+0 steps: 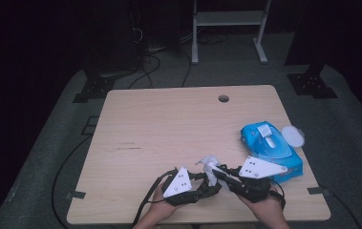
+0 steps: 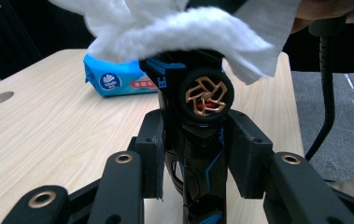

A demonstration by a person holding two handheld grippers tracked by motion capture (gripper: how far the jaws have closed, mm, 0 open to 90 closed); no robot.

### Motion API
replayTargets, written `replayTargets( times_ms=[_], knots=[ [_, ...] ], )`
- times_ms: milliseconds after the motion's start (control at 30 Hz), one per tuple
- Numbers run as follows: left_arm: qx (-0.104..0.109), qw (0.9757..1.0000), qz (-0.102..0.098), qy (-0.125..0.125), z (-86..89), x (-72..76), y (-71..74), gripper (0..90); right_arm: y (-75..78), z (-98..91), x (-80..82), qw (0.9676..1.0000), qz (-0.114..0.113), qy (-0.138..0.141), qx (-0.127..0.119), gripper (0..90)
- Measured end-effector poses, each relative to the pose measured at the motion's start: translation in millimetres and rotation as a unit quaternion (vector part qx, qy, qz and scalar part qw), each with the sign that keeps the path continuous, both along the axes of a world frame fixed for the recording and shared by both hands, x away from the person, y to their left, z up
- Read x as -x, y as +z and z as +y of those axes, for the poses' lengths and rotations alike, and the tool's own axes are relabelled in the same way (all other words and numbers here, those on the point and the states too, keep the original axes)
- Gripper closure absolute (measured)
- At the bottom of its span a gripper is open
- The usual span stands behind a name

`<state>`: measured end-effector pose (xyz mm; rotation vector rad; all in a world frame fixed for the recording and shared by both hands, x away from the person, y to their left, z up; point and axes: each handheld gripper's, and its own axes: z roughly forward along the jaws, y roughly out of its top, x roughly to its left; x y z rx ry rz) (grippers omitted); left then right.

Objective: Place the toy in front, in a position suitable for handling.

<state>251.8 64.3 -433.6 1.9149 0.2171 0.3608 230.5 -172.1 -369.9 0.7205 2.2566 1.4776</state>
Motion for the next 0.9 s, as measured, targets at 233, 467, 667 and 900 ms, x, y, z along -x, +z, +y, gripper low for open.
replayTargets(
  times_ms=[233, 467, 667, 900],
  knots=[
    [0.002, 1.0, -0.001, -0.002, 2.8, 2.7, -0.7, 60.6, 0.8, -4.0, -1.1, 1.0, -0.005, -0.005, 0.003, 83.9],
    [0.002, 1.0, 0.004, -0.004, 2.7, 1.4, -0.8, 60.8, -6.3, -16.1, -6.9, 0.9996, 0.011, -0.023, -0.015, 83.9],
    [0.008, 0.9999, 0.008, -0.003, 4.0, 2.0, -1.6, 61.3, -10.3, -22.3, -8.9, 0.9991, 0.023, -0.025, -0.024, 83.8],
    [0.0, 0.9998, 0.015, -0.015, 5.3, 0.6, -4.3, 80.5, -24.5, -34.1, -17.0, 0.9959, 0.064, -0.031, -0.056, 83.9]
  ],
)
